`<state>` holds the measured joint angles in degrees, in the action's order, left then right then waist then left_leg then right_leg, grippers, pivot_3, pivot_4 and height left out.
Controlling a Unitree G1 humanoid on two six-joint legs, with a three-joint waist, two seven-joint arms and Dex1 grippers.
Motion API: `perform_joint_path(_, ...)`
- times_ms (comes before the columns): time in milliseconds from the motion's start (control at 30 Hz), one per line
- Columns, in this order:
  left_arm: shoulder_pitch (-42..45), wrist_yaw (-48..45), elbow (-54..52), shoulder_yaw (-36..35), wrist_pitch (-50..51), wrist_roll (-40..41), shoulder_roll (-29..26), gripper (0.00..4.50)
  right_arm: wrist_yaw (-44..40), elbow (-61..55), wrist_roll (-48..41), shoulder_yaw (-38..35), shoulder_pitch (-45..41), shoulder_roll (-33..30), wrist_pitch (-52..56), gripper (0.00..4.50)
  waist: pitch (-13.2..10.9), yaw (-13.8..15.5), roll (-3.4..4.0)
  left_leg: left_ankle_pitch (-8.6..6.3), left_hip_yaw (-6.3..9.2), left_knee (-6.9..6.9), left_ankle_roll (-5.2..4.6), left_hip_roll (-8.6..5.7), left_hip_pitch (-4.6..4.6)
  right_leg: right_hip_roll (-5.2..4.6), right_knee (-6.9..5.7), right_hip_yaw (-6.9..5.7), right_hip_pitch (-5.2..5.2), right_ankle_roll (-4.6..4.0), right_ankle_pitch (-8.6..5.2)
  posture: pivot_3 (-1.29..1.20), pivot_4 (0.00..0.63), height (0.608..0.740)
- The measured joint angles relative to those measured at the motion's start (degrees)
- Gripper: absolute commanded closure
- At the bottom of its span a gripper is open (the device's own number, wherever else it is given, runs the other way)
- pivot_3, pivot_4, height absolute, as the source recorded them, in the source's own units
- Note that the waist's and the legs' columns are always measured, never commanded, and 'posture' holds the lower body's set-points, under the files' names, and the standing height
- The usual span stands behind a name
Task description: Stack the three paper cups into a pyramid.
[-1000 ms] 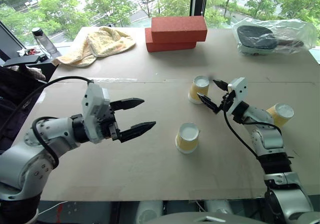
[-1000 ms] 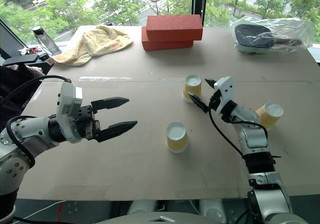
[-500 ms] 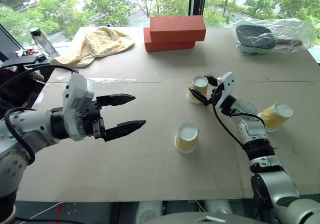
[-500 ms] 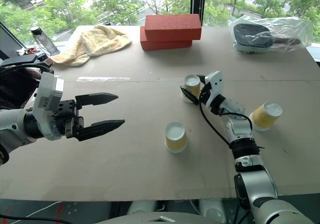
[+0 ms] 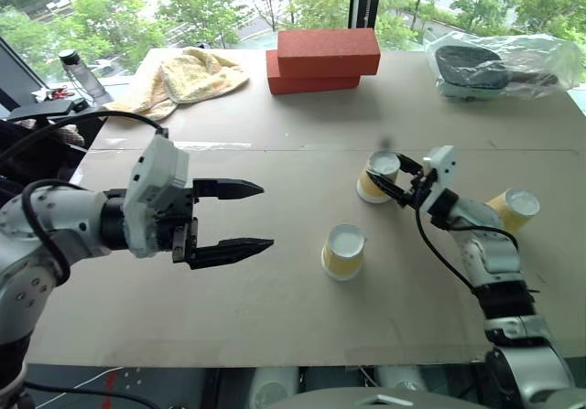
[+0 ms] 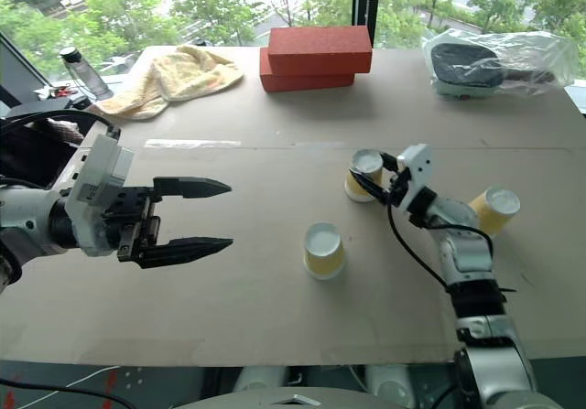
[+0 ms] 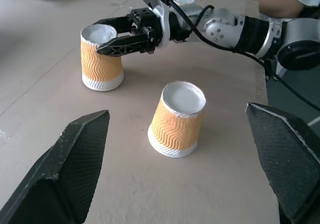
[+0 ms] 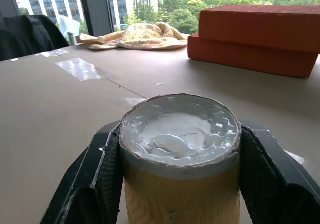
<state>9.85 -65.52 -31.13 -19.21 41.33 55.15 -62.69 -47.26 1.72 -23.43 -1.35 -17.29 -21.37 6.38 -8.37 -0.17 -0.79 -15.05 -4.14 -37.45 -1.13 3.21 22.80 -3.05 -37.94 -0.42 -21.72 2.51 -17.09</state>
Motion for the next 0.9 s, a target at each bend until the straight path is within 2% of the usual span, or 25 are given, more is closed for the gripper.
perform_joint_path(100, 3.57, -4.69, 1.06, 4.55, -1.72, -1.48, -0.15, 0.0, -4.53, -10.57, -6.28, -2.54, 9.41, -5.33, 3.5, 2.17, 0.0, -0.1, 0.0, 0.0, -0.04, 0.0, -0.01, -0.02, -0.04, 0.04, -0.02, 0.08, 0.01, 0.0, 0.0, 0.0, 0.15, 0.73)
perform_joint_path(233, 8.13, -9.75, 2.96, 9.34, -3.38, -3.21, 0.06, 0.0, -10.02, -17.56, -10.65, -4.73, 17.58, -10.31, 4.72, 2.17, -0.02, -0.77, -0.04, -0.02, -0.1, -0.02, -0.04, -0.03, -0.15, 0.27, -0.07, 0.23, 0.01, 0.0, 0.0, 0.0, 0.15, 0.73)
perform_joint_path(433, 13.36, -15.59, 5.79, 15.39, -6.01, -6.71, 0.9, 0.0, -11.86, -20.02, -8.13, -1.65, 21.71, -9.3, 1.7, 2.17, -0.03, -0.63, -0.06, -0.09, -0.06, -0.03, -0.16, -0.01, -0.14, 0.37, -0.08, 0.23, -0.01, 0.0, 0.0, 0.0, 0.15, 0.73)
perform_joint_path(600, 14.12, -18.13, 7.21, 16.36, -6.91, -8.12, 1.1, 0.0, -11.53, -18.76, -4.4, 1.02, 21.53, -7.71, -1.76, 2.17, -0.06, -0.33, -0.11, -0.01, -0.05, -0.08, -0.02, -0.01, -0.08, 0.35, -0.05, 0.21, -0.01, 0.0, 0.0, 0.0, 0.15, 0.73)
perform_joint_path(667, 14.31, -18.73, 7.59, 16.38, -7.15, -8.52, 1.1, 0.0, -11.48, -18.84, -4.52, 1.21, 22.05, -7.65, -1.69, 1.15, -0.07, -0.11, -0.12, -0.01, -0.04, -0.1, -0.02, -0.01, -0.07, 0.34, -0.05, 0.2, -0.01, 0.0, 0.0, 0.0, 0.15, 0.73)
perform_joint_path(767, 14.57, -19.55, 8.08, 16.42, -7.45, -9.02, 1.11, 0.0, -11.64, -19.68, -4.74, 1.47, 23.41, -7.99, -1.49, 0.21, -0.07, -0.03, -0.12, -0.01, -0.03, -0.1, -0.02, -0.01, -0.07, 0.34, -0.06, 0.19, -0.01, 0.0, 0.0, 0.0, 0.15, 0.73)
perform_joint_path(800, 14.67, -19.91, 8.4, 16.44, -7.59, -9.23, 1.11, 0.0, -11.6, -20.29, -5.06, 1.37, 24.2, -8.21, -1.35, 0.06, -0.07, -0.02, -0.12, -0.01, -0.02, -0.1, -0.02, -0.01, -0.07, 0.34, -0.06, 0.18, -0.01, 0.0, 0.0, 0.0, 0.15, 0.73)
perform_joint_path(900, 14.76, -20.75, 9.45, 16.5, -8.03, -10.0, 1.2, 0.0, -10.64, -21.96, -6.28, 0.07, 25.12, -8.84, -0.63, 0.06, -0.07, -0.09, -0.12, -0.01, -0.03, -0.12, -0.02, -0.01, -0.07, 0.34, -0.07, 0.2, 0.0, 0.0, 0.0, 0.0, 0.15, 0.73)
